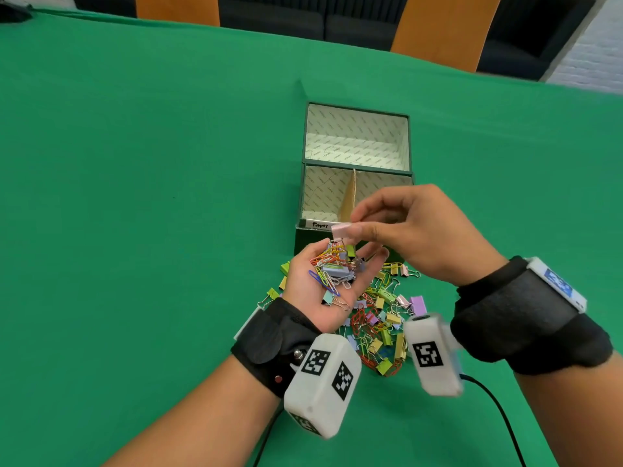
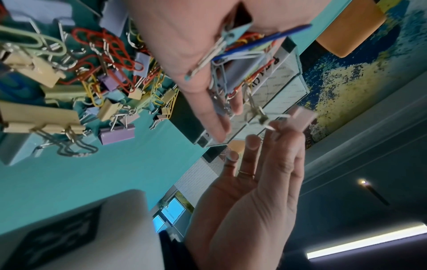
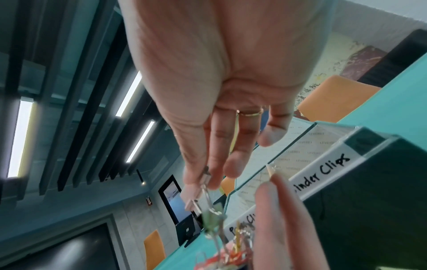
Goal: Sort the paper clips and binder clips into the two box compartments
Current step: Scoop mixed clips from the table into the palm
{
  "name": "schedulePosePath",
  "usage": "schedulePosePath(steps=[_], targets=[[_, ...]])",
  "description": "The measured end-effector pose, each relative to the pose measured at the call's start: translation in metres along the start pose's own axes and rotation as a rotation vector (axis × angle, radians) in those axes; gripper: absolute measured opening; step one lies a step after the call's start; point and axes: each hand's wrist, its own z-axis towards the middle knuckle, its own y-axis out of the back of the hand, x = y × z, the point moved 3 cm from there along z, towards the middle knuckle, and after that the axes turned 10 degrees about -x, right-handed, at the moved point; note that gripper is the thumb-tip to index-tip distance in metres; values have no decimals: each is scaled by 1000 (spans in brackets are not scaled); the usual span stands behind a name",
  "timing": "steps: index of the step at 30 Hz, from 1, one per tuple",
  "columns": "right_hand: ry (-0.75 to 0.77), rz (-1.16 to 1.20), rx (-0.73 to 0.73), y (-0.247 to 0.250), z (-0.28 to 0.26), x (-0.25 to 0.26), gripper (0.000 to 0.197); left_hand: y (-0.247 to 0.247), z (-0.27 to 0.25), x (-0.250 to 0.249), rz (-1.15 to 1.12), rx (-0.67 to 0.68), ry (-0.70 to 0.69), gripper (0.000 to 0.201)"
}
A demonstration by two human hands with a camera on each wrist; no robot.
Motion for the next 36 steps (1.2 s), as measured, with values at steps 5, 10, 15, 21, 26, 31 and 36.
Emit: schedulePosePath(steps=[5,10,15,21,26,31,36], targets=[[-14,12,-31,-2,0,-3,17,-1,-3,0,27,11,-12,36],[-48,30,-65,-5,-1,-9,12,-2,-3,1,35,12,-2,35],[-46,66,-78,-4,-1,-10,13,-1,-2,0,-6,22,17,43],[-82,166,-96,1,1,-8,16,2,1,1,-79,18,76,42],[-73,131,-97,6,3,-9,16,2,0,1,-79,31,76,44],[-20,-12,-26,0,0,-13,17,-3,-3,0,-47,27,35,40],[-34,170,-147,11,3,-13,11,-3,-5,0,-95,12,69,41]])
